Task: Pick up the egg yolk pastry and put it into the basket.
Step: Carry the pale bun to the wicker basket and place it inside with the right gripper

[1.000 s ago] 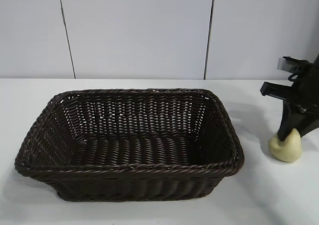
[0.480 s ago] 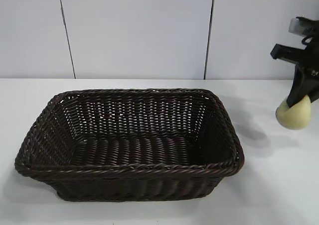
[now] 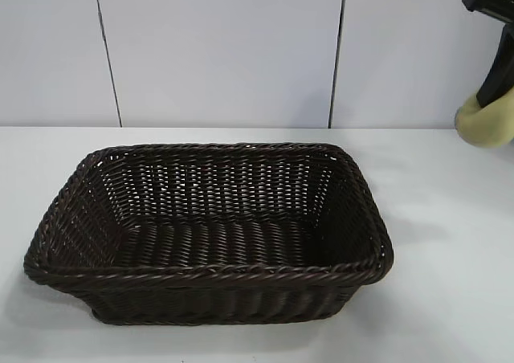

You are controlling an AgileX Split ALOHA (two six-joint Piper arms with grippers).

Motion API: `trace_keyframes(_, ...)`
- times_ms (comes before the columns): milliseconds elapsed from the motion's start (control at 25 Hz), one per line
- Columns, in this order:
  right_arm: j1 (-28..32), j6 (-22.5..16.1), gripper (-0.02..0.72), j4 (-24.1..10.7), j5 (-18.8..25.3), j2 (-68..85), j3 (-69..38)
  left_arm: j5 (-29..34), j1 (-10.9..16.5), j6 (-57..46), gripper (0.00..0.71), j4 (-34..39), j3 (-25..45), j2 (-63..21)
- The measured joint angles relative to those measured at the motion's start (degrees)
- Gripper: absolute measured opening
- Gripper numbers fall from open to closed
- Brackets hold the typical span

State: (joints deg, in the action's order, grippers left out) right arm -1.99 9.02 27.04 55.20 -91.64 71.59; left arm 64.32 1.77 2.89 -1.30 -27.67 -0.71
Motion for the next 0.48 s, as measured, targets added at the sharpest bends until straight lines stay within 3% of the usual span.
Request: trace_keyframes(480, -23.77, -1.88, 0.074, 1.87, -12.1, 0.0, 0.0, 0.0, 0.0, 0.0, 0.627, 0.0, 0.0, 0.0)
